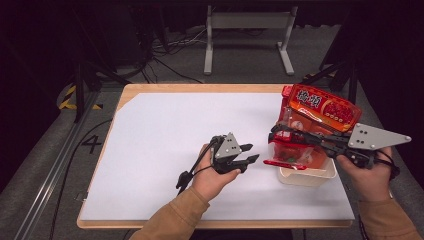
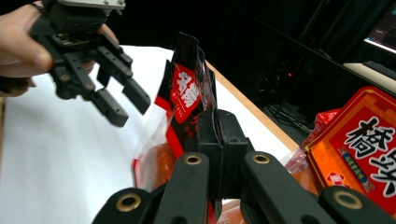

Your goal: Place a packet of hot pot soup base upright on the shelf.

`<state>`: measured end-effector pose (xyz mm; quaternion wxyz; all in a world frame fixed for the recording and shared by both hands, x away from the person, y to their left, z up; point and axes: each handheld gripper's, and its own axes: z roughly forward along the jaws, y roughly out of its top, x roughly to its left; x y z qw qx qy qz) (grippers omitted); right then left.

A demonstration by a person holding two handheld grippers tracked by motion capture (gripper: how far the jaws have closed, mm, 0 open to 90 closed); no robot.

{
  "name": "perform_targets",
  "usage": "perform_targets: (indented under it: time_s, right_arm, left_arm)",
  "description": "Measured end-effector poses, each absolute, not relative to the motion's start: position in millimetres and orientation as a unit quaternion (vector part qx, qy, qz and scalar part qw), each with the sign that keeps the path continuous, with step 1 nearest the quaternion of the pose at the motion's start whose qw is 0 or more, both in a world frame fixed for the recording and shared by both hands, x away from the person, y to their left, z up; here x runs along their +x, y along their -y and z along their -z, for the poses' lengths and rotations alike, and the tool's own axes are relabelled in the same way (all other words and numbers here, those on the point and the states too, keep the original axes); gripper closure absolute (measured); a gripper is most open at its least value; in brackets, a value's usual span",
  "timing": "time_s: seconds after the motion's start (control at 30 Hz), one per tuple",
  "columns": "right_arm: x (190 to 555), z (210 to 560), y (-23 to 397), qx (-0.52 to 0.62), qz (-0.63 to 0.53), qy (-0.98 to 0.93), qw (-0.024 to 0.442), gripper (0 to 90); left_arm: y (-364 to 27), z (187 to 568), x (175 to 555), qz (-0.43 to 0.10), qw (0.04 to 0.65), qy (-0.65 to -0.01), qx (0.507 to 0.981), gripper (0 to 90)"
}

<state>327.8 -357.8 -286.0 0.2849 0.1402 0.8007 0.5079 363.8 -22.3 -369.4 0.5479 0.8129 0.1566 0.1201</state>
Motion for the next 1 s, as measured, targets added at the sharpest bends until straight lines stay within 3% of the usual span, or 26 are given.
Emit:
perform_targets:
  time_s: [0.2,1.0]
  right_arm:
    - [323.1,289.0,373.2,0.145,-0.51,-0.798,0.286,90.0]
    - [315.5,298.6,404.6,0.168,-0.508,-0.802,0.266,89.9]
  left_arm:
    - [16.9,367.8,362.7,-0.124,0.549,-0.159,0.811,62.4]
    - [-57.5,383.6,360.1,-0.137,0.521,-0.224,0.812,45.7]
